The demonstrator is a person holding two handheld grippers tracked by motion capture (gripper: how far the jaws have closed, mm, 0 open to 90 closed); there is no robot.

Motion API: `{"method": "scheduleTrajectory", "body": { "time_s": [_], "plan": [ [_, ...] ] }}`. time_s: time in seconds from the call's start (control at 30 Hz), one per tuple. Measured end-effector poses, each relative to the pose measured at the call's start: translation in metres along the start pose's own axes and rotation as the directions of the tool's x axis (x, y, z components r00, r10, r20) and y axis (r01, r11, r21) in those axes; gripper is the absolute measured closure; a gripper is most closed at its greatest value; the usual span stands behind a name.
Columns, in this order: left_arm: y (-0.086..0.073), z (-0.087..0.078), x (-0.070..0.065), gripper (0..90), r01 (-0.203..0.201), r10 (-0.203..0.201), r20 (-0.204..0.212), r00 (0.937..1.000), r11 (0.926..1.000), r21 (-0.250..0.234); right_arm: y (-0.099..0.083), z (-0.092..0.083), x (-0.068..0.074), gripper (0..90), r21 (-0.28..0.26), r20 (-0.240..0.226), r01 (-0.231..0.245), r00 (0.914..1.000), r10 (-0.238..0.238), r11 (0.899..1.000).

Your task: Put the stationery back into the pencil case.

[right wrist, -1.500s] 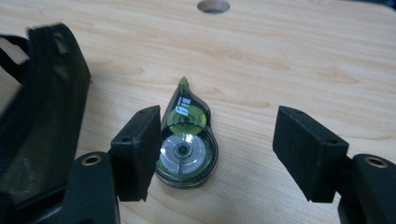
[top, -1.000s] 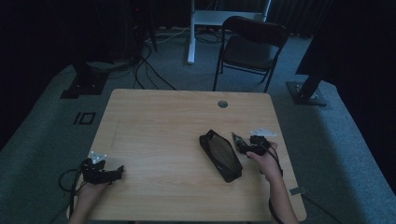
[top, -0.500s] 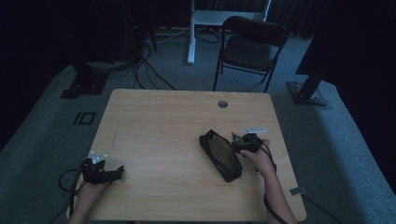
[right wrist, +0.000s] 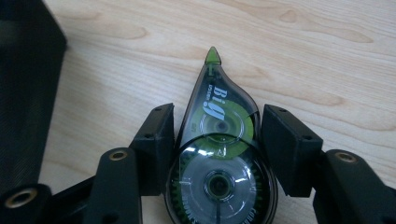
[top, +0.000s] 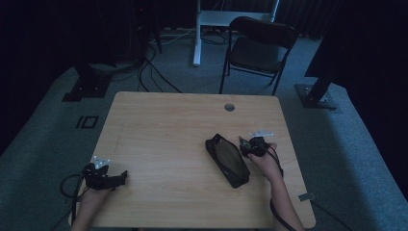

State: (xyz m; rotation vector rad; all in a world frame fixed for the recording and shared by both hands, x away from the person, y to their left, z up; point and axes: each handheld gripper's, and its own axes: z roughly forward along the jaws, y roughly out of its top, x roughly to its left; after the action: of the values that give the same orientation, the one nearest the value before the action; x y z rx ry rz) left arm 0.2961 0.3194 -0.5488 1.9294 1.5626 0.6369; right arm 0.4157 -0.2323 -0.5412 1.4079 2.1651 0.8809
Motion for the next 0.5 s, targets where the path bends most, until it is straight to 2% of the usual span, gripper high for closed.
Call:
{"method": "scheduleTrajectory", "body": {
  "time_s": [0.07, 0.2, 0.3, 0.43, 0.5],
  "plan": [
    [0.000, 0.000, 0.000, 0.7, 0.000, 0.000, 0.000, 1.0000, 1.0000, 0.000, 0.001, 0.001, 0.000, 46.7, -0.009, 0.027, -0.009, 0.9996, 0.009, 1.000],
    [0.000, 0.000, 0.000, 0.7, 0.000, 0.000, 0.000, 1.0000, 1.0000, 0.000, 0.003, 0.000, 0.001, 48.1, -0.008, 0.017, -0.042, 0.9990, 0.042, 0.999],
    [0.000, 0.000, 0.000, 0.7, 0.000, 0.000, 0.000, 1.0000, 1.0000, 0.000, 0.004, -0.002, -0.001, 48.4, -0.013, 0.034, -0.071, 0.9969, 0.071, 0.997],
    [0.000, 0.000, 0.000, 0.7, 0.000, 0.000, 0.000, 1.0000, 1.0000, 0.000, 0.007, -0.008, -0.003, 48.6, -0.014, 0.025, -0.050, 0.9984, 0.050, 0.999],
    [0.000, 0.000, 0.000, 0.7, 0.000, 0.000, 0.000, 1.0000, 1.0000, 0.000, 0.009, -0.012, -0.004, 48.6, -0.018, 0.039, -0.047, 0.9981, 0.047, 0.999]
  ]
}}
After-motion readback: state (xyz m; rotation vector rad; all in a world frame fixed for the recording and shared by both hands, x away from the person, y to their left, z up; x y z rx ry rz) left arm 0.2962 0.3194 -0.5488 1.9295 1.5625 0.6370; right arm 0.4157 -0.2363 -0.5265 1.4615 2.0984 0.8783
